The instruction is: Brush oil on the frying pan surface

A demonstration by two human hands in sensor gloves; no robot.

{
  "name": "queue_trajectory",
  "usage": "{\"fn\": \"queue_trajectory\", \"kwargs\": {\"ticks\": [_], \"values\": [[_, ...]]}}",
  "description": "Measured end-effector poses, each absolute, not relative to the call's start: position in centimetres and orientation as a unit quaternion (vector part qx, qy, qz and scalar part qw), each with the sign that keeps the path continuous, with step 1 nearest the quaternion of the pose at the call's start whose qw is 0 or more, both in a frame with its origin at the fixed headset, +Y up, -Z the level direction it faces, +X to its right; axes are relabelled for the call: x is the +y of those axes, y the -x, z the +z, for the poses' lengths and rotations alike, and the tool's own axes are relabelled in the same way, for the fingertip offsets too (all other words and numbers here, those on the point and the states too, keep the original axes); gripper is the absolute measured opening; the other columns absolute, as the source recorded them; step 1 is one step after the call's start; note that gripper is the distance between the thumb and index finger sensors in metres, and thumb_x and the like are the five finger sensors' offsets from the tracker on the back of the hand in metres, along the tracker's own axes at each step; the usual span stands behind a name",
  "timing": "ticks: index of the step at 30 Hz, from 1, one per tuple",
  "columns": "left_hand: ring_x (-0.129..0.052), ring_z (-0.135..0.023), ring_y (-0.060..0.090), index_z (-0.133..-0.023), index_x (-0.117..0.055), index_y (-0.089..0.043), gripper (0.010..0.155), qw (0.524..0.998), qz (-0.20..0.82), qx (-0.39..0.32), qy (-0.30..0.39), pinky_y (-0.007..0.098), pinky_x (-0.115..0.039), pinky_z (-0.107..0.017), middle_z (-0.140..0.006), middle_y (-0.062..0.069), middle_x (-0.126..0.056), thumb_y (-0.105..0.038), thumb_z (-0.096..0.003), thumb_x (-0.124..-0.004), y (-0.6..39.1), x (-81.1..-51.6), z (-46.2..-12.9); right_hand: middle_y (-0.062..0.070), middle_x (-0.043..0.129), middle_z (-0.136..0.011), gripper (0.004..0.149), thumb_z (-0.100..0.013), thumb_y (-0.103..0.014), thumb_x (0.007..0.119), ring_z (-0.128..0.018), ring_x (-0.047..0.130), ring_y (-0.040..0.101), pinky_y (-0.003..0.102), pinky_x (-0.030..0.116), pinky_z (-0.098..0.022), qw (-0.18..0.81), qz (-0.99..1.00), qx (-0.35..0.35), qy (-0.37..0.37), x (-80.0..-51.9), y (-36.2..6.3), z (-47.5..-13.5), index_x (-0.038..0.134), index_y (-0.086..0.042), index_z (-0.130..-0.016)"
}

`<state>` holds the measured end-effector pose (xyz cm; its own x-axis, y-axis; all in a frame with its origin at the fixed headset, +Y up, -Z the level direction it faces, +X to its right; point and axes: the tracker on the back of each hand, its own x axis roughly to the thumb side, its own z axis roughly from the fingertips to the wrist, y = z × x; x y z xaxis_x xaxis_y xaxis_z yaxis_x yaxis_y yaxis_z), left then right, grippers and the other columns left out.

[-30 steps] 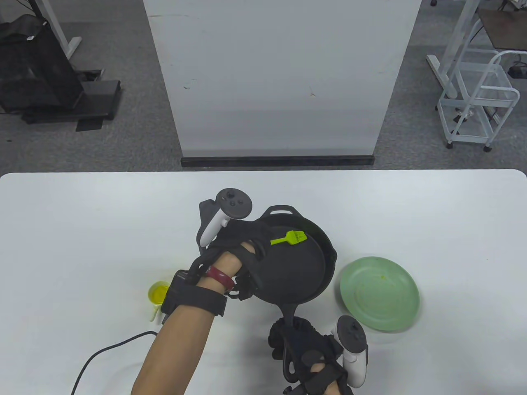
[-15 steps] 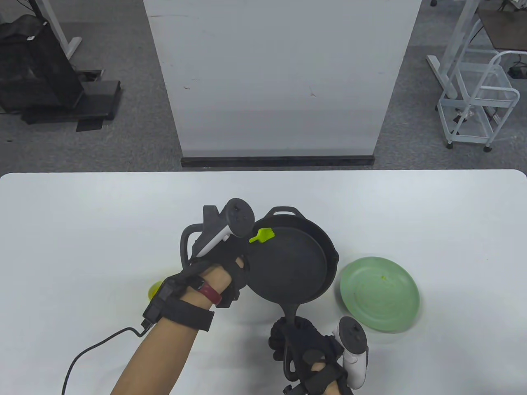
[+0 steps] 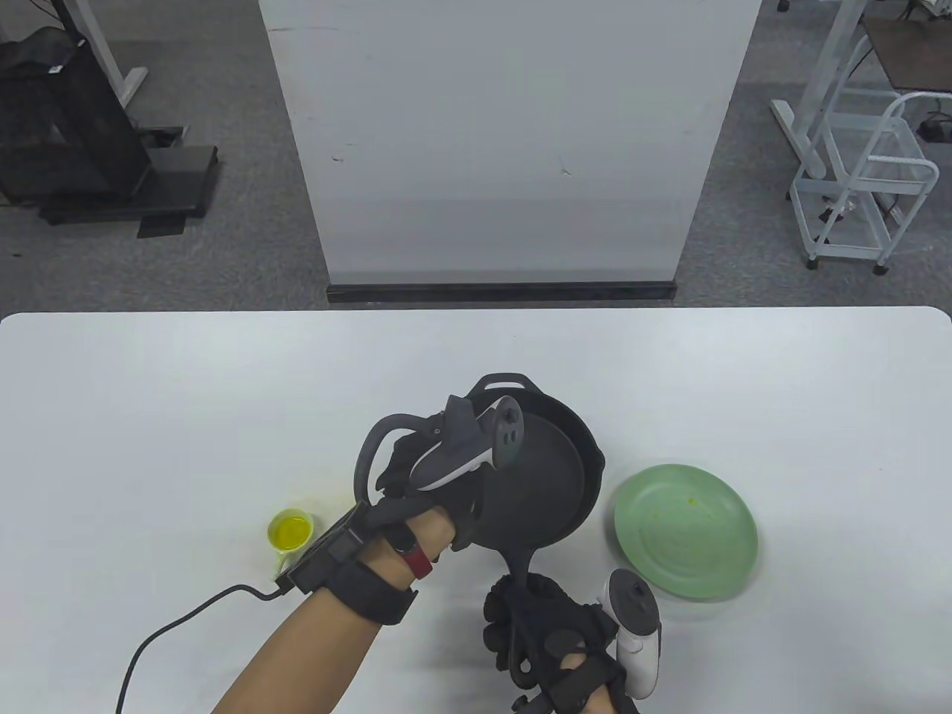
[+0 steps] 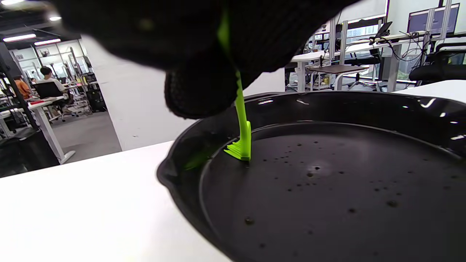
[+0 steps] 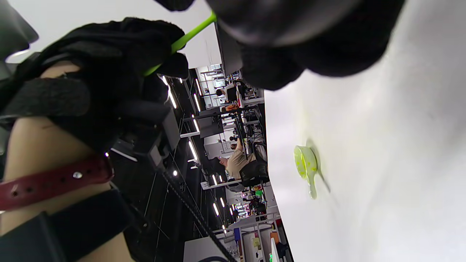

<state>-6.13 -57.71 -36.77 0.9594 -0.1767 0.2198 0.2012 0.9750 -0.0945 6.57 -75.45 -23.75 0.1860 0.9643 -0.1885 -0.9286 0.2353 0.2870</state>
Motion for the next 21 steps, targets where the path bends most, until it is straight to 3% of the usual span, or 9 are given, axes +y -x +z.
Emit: {"fn": "queue_trajectory", "kwargs": {"ticks": [11,21], "values": [[-0.094,-0.007,0.018,-0.09,-0.078,-0.013,0.046,0.984,0.001,-0.137,0.111,0.037,-0.084,-0.003,-0.058,0.011,-0.1,-0.029,-0.0474,-0.077,3.8,-58.7,-37.4,0.024,0.071,-0.072,0.054,-0.048,-0.036,0.063,-0.04,0.093,0.022,0.027,0.087,-0.022,0.772,0.612,0.165,-0.051,-75.5,-6.7,-23.8,0.052,0.003,-0.084],[-0.093,-0.006,0.018,-0.09,-0.079,-0.014,0.046,0.955,0.178,-0.156,0.179,0.037,-0.084,-0.003,-0.057,0.01,-0.101,-0.03,-0.0477,-0.077,3.8,-59.6,-39.1,0.023,0.072,-0.073,0.054,-0.048,-0.037,0.063,-0.039,0.093,0.02,0.026,0.087,-0.022,0.775,0.604,0.172,-0.062,-75.6,-6.4,-23.8,0.053,0.002,-0.084]]}}
